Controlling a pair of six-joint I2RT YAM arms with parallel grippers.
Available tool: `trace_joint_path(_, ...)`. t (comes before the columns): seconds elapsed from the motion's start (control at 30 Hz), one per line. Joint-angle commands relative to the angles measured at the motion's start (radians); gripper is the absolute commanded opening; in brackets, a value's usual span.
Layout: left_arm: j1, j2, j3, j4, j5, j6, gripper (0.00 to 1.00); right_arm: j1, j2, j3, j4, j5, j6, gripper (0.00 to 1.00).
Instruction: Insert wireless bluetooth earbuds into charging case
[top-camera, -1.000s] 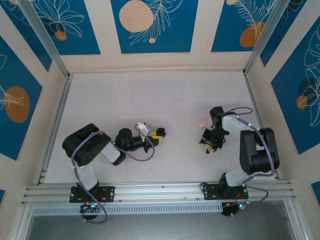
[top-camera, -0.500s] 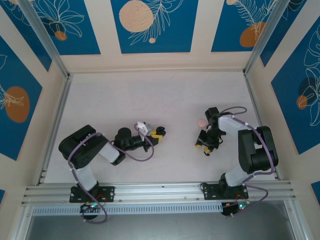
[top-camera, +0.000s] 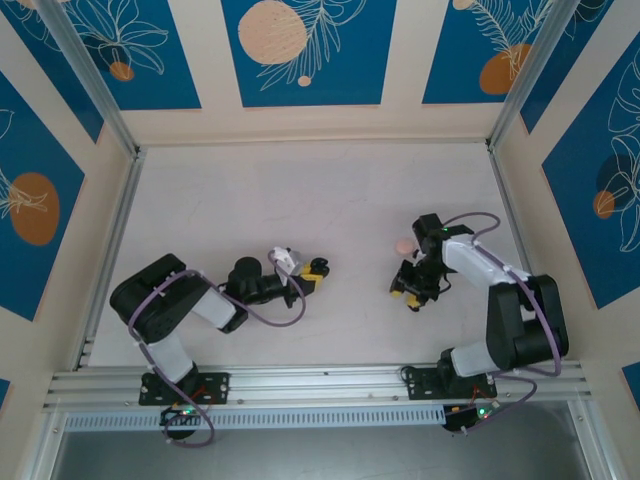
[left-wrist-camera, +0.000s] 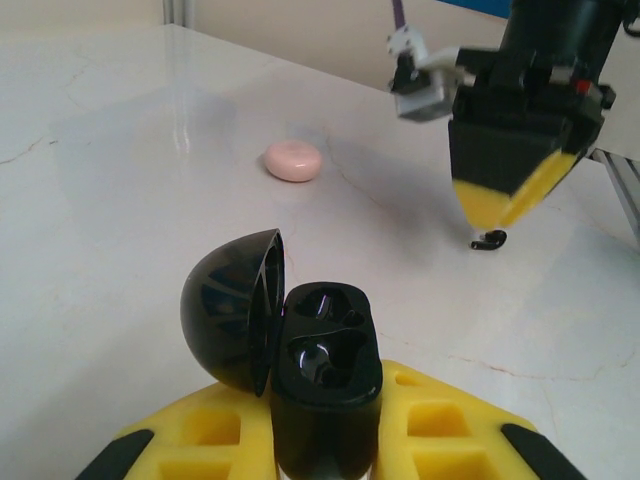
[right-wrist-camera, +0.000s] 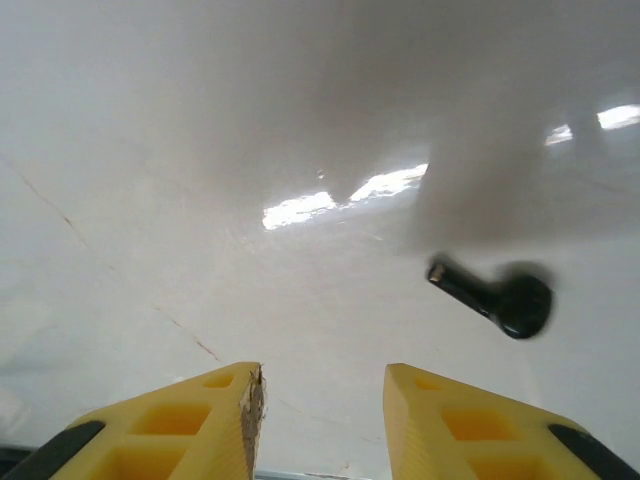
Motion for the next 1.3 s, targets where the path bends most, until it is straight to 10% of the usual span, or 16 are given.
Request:
trace_joint_path(0.0, -0.012, -0.052, -0.015, -0.044, -0.003, 0.044, 0.20, -0.052, -0.075, -0.026, -0.087, 0.009, 0.052, 0.38)
trace_joint_path(0.43, -0.026, -0.131, 0.005, -0.212, -0.003, 0.110, 0.21, -0.054, -0.051, -0.133, -0.015, 0.002, 0.139, 0.55)
trace_joint_path(1.27, -0.035, -0.253, 0.014, -0.408, -0.059, 0.170, 0.22, -0.079, 0.100, -0.041, 0.171, 0.084, 0.069, 0.50)
